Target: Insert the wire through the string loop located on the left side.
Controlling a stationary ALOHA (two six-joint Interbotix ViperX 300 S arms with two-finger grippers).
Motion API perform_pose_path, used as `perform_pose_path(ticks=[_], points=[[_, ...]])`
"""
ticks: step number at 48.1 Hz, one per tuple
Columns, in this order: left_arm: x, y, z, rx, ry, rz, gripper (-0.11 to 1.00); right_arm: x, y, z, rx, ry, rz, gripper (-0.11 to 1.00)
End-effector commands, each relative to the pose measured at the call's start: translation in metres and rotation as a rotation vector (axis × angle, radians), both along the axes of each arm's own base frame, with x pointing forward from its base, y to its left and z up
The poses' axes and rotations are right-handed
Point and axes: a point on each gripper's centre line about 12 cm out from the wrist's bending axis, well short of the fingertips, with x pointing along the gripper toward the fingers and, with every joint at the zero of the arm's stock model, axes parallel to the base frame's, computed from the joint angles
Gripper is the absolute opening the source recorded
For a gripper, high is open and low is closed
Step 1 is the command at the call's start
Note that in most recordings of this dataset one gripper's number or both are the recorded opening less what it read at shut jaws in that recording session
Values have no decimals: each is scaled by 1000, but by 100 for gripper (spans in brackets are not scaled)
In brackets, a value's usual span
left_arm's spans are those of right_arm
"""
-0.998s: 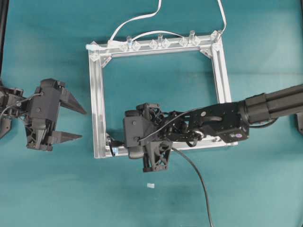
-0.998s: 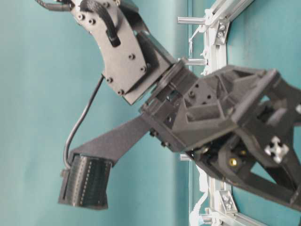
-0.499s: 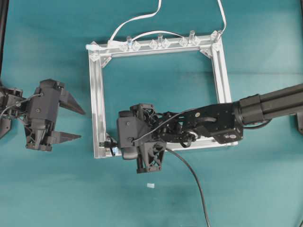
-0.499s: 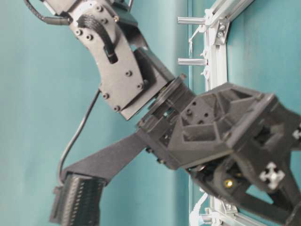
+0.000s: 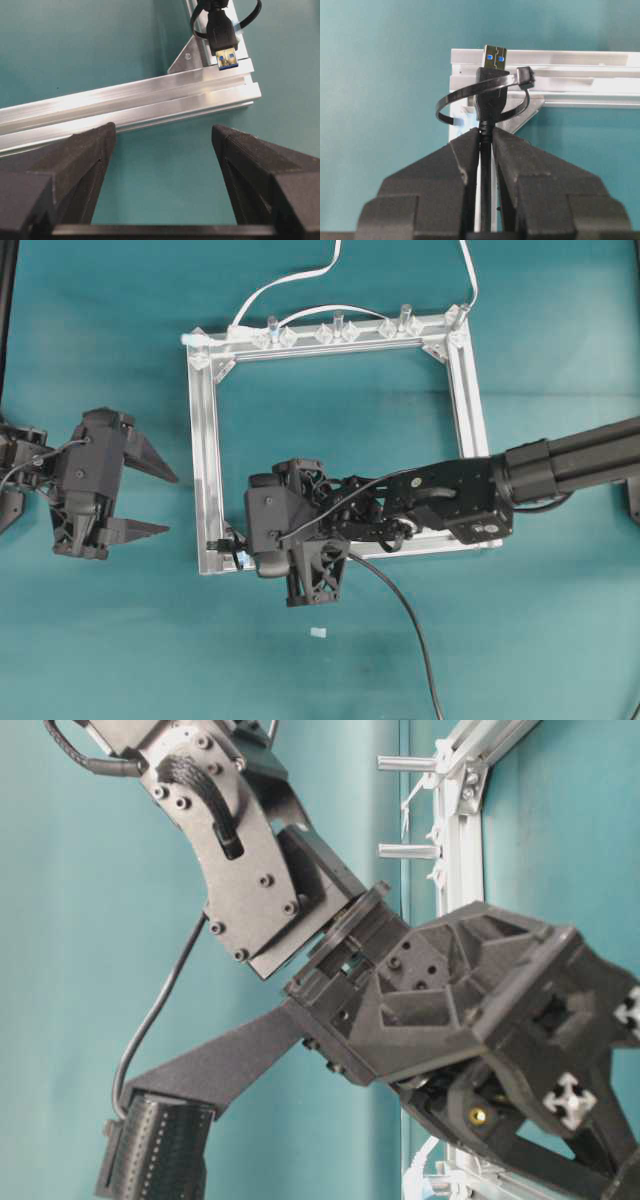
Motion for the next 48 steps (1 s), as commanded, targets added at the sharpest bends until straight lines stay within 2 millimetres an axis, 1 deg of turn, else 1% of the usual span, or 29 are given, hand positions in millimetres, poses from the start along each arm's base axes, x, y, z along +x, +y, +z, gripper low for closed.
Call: perform_pose_path(ticks=[1, 6, 11, 23, 30, 35, 48], points=[[3, -1, 4, -9, -17, 3, 80, 6, 1, 17, 2, -44, 2, 13], [3, -1, 5, -9, -19, 2, 80, 6, 2, 17, 1, -44, 4, 13], [4, -6, 6, -10, -25, -17, 80, 6, 2, 17, 2, -44, 3, 13], [5, -28, 3, -26, -8, -87, 80, 6, 1, 16, 2, -45, 1, 13], [6, -38, -5, -62, 25, -83, 80, 6, 1, 16, 1, -44, 1, 13], [7, -39, -12, -73, 40, -72, 80, 6, 1, 16, 1, -44, 1, 13], [9, -40, -13, -81, 34, -64, 80, 6, 1, 16, 1, -44, 1, 13]])
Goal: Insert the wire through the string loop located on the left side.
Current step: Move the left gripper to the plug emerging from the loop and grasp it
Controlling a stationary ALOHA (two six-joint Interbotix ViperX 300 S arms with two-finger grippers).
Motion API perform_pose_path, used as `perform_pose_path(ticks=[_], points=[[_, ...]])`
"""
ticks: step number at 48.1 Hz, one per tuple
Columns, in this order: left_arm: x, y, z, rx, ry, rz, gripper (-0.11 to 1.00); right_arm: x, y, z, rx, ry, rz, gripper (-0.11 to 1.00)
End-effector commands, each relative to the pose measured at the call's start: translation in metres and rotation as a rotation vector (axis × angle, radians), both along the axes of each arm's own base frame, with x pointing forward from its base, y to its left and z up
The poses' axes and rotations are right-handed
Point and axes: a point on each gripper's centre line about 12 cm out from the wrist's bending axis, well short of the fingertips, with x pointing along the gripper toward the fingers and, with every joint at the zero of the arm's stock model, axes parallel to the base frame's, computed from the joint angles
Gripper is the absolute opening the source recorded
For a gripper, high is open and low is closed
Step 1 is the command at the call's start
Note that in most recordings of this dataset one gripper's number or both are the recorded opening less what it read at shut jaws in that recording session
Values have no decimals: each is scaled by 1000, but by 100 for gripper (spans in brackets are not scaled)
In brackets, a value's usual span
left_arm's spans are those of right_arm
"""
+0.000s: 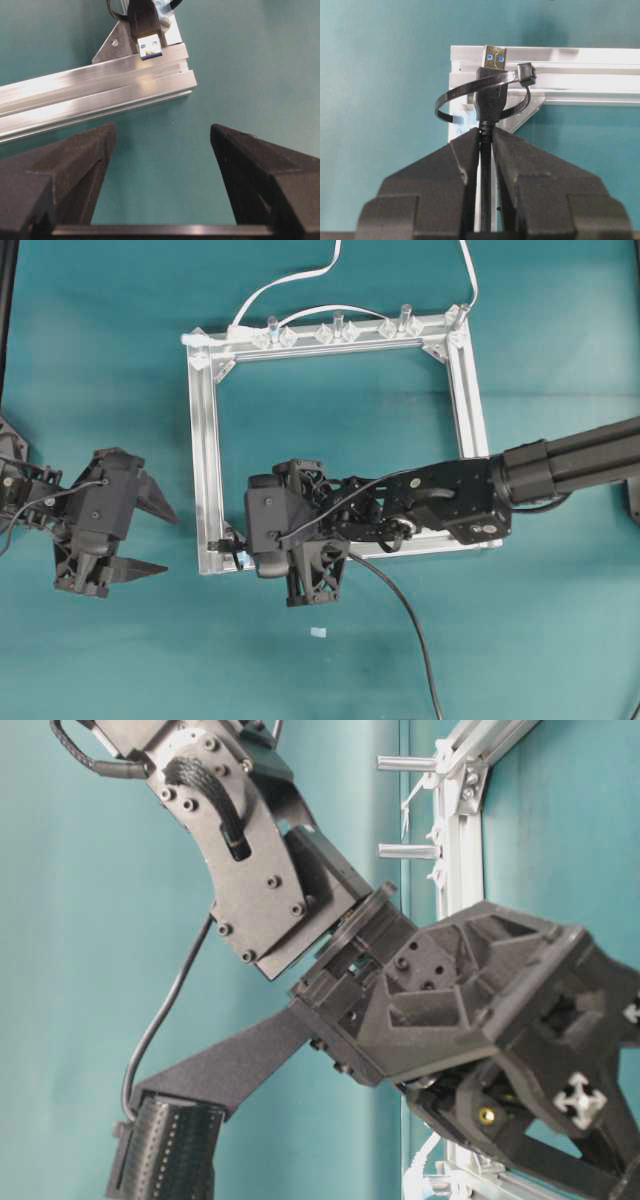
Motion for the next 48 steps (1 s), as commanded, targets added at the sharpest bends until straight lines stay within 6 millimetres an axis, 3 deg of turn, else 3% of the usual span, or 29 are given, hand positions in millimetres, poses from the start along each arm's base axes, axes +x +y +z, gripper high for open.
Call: perform_pose_path(ticks=[1, 26, 33, 48], points=[[6, -2, 7, -17, -27, 7, 81, 6, 1, 19, 1, -50, 1, 13], [8, -3, 10, -30, -33, 18, 80, 7, 1, 20, 1, -53, 1, 13], [17, -5, 14, -36, -55, 20, 81, 7, 1, 20, 1, -56, 1, 13], [49, -13, 3, -37, -68, 24, 82, 8, 2, 21, -3, -58, 6, 13]])
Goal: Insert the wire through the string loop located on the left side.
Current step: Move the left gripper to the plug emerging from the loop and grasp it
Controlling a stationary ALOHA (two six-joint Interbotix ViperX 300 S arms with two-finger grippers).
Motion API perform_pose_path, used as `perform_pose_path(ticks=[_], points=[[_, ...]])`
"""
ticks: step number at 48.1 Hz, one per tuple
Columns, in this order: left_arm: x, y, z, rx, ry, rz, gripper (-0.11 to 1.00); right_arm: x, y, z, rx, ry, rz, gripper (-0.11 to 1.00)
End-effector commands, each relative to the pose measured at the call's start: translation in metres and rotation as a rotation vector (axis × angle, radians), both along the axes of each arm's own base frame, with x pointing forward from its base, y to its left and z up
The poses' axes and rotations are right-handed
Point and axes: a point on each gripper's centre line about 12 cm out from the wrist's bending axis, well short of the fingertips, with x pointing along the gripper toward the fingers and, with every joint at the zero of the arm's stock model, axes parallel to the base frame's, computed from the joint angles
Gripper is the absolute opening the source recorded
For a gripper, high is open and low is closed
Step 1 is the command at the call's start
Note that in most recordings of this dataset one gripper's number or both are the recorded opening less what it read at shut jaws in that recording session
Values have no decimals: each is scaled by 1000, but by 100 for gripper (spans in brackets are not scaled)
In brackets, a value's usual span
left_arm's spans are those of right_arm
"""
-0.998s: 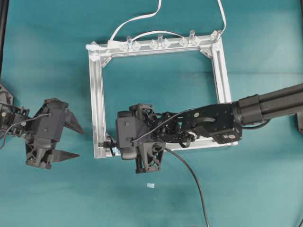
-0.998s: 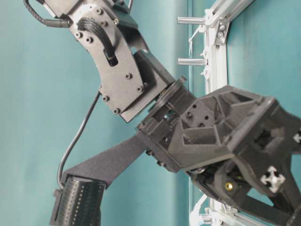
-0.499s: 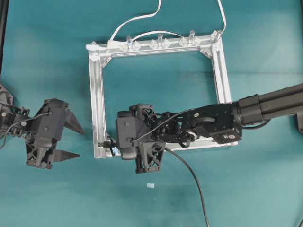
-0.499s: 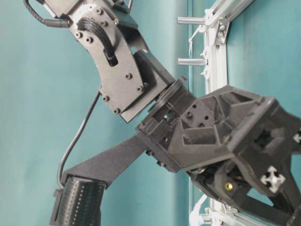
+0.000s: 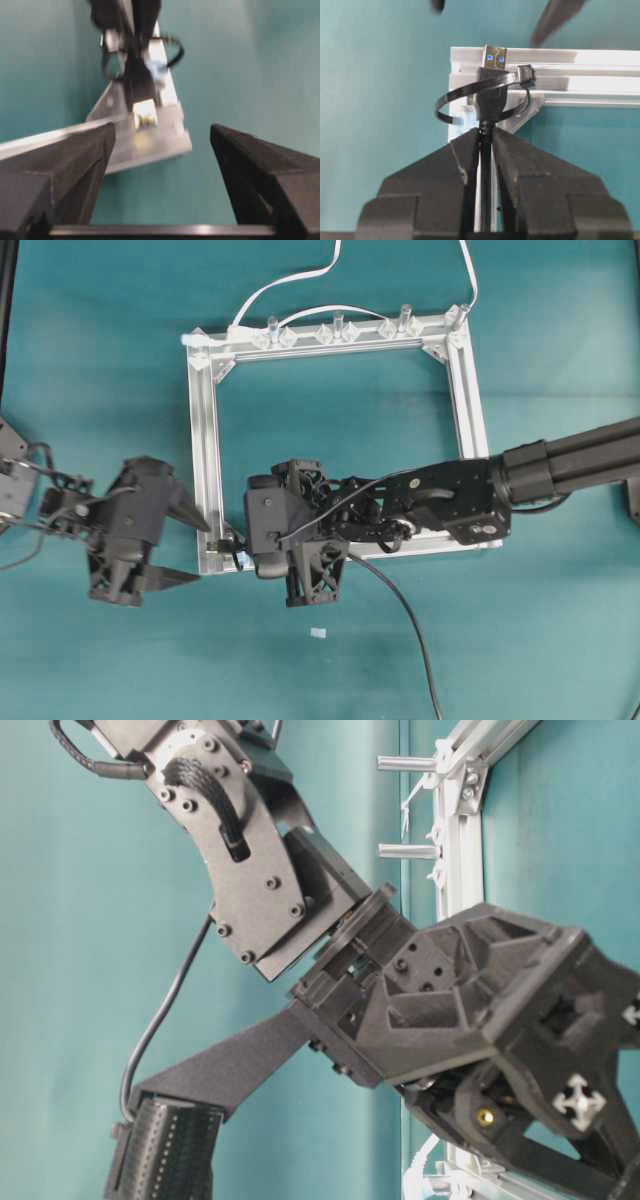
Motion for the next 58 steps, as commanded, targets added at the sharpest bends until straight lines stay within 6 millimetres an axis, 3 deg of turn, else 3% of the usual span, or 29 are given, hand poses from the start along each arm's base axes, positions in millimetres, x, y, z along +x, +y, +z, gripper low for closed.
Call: perform_pose_path(ticks=[1, 14, 44, 47, 55, 58], points=[[13, -5, 3, -13, -27, 3, 82, 7, 1, 20, 0, -55, 2, 13], [20, -5, -8, -3, 9, 9, 82, 7, 2, 20, 0, -53, 4, 13], [29, 6, -3, -7, -6, 49, 75, 7, 1, 20, 0, -55, 2, 13], [29, 5, -4, -7, -1, 48, 69, 7, 1, 20, 0, -55, 2, 13], [27, 5, -5, -34, 29, 78, 24, 7, 2, 20, 1, -54, 2, 13], [26, 6, -6, -49, 39, 95, 21, 7, 2, 20, 0, -56, 3, 13]])
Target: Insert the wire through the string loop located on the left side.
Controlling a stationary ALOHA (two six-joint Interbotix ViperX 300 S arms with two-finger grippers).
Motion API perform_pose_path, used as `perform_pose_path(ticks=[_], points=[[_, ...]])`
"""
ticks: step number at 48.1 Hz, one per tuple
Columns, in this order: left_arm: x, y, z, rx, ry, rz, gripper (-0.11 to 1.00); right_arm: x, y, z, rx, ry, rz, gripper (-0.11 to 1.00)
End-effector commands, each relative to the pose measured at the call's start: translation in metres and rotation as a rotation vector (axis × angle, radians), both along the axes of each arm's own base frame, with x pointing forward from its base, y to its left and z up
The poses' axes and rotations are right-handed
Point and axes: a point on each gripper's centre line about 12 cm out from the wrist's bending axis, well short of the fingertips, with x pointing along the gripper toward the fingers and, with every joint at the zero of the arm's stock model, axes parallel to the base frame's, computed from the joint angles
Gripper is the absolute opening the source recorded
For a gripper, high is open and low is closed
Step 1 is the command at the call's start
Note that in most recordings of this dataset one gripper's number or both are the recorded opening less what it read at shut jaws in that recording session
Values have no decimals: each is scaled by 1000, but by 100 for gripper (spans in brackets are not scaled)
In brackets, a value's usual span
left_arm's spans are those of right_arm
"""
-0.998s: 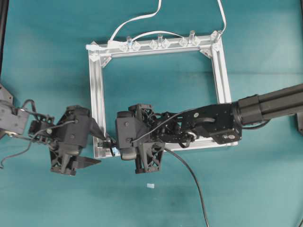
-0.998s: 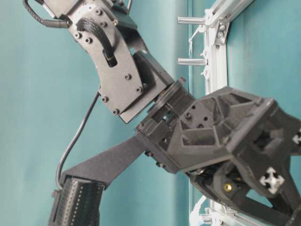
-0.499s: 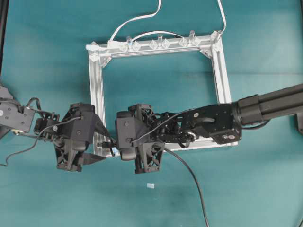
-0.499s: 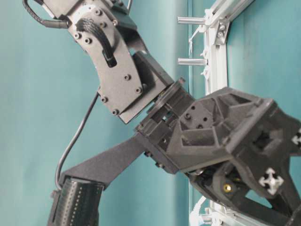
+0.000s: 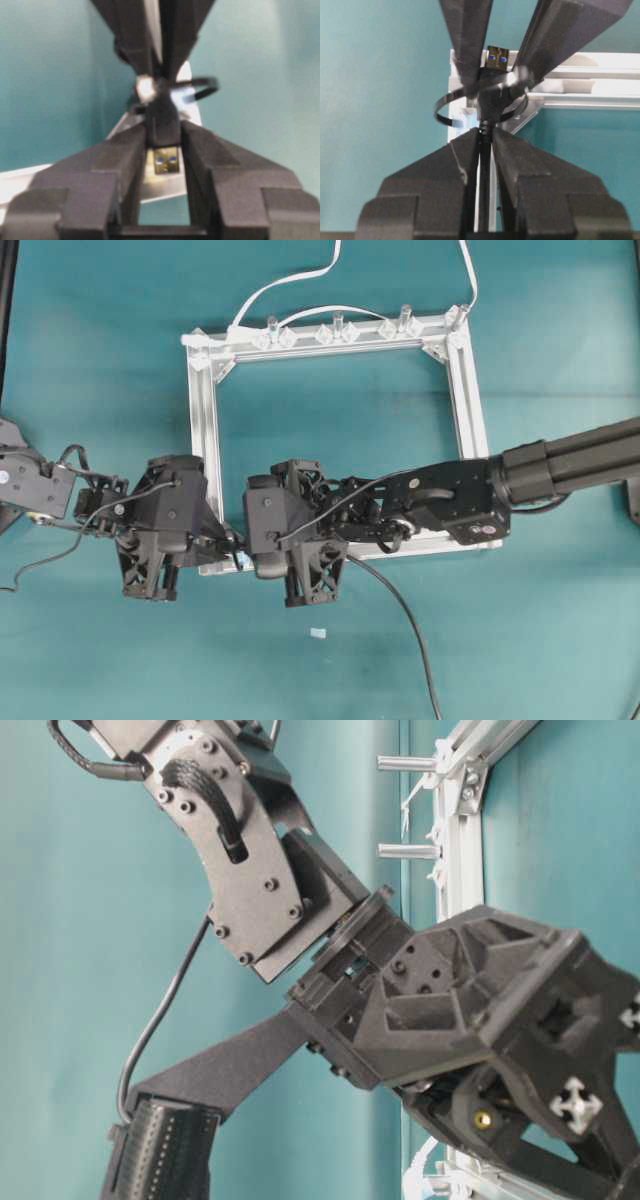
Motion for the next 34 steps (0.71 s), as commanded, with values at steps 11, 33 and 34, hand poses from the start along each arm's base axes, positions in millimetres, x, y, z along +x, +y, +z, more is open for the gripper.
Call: perform_pose_path(ticks=[11, 33, 34], points=[[4, -2, 6, -43, -9, 38, 21, 7, 2, 20, 0, -56, 1, 13], [4, -1, 6, -44, -9, 40, 21, 4, 2, 16, 5, -37, 5, 13], [4, -2, 6, -43, -9, 38, 21, 4, 2, 16, 5, -37, 4, 13]])
